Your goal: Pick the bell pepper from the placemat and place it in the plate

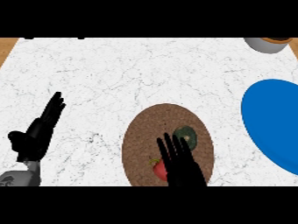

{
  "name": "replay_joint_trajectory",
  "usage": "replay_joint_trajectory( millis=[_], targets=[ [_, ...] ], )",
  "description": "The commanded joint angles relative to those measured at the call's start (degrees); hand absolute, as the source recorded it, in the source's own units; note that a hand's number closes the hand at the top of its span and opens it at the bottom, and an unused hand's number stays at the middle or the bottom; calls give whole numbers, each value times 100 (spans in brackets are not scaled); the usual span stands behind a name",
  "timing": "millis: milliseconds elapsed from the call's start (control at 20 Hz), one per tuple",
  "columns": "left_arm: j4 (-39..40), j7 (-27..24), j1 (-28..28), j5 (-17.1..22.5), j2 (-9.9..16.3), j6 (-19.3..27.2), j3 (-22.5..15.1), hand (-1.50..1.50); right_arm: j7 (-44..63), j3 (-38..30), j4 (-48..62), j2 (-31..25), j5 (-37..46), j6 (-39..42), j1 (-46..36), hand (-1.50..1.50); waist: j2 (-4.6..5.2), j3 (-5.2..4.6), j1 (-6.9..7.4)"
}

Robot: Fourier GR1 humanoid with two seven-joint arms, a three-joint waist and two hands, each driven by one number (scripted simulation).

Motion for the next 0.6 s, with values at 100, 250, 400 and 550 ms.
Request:
replay_joint_trajectory(
  millis=[100, 250, 400, 550],
  targets=[
    [196, 247, -341, -99, -103, -55, 179, 0, -191, -616, 851, 208, -137, -124, -540, -150, 6, 0, -7],
    [-35, -29, 39, -252, -184, -75, 162, 0, -403, -834, 1010, 196, -406, 75, -871, -150, 3, 0, 6],
    [425, -68, -361, -340, -333, 38, 163, 0, -649, -315, 1324, 207, -332, -188, -689, 150, 8, -1, -13],
    [174, -212, 106, -235, -153, -326, 310, 0, -654, -367, 1462, 225, -474, -243, -869, 150, 3, -1, 6]
  ],
)
